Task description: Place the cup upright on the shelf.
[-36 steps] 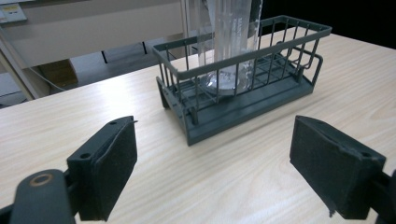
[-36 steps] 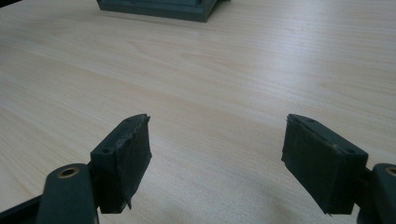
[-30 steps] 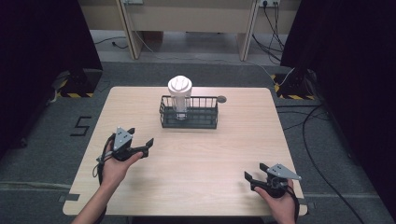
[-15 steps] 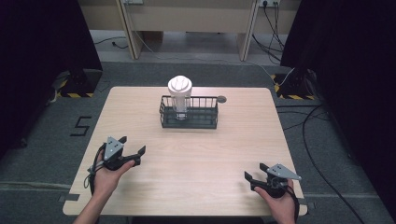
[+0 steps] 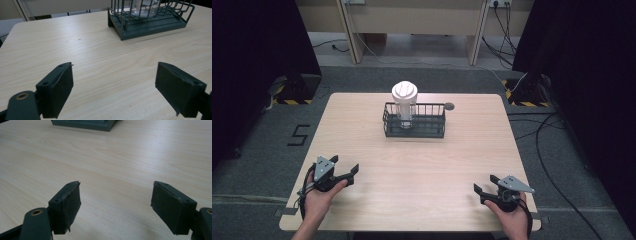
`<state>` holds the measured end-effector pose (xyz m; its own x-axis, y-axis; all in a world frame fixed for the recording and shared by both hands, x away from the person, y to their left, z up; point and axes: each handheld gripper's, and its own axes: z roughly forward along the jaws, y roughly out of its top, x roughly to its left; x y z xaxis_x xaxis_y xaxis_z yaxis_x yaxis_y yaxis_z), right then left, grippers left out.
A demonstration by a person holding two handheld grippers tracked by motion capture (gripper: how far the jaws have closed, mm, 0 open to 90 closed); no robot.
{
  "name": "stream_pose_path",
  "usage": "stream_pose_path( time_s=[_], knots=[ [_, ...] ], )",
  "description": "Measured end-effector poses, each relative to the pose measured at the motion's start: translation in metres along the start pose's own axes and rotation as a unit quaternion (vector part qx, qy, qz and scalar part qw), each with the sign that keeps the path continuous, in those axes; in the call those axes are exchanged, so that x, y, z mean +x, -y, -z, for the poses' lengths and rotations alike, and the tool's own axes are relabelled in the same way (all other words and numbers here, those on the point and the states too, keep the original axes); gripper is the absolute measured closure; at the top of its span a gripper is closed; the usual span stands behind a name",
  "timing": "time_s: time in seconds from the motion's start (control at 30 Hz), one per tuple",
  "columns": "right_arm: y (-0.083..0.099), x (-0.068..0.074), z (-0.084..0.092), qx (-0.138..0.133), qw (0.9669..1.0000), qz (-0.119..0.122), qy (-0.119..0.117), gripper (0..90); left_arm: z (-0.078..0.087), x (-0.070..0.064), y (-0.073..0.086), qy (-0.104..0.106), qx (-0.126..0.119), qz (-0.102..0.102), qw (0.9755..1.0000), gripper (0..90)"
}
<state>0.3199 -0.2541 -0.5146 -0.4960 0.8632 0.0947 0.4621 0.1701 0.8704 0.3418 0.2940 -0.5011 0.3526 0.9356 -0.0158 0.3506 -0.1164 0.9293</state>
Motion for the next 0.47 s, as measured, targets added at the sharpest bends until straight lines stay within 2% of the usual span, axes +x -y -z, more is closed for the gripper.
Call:
stream_pose_path(
  time_s=[0.33,0.47],
  knots=[
    [-0.0003,0.0001,-0.0007,0.005,1.0000,-0.001,-0.003,24.2,0.0034,0.0005,0.0102,-0.012,-0.007,0.005,0.9999,14.5],
    [-0.0005,-0.0001,-0.0008,0.006,1.0000,-0.003,-0.004,24.3,0.0016,-0.0001,0.0087,-0.010,-0.010,0.007,0.9999,14.5]
  ],
)
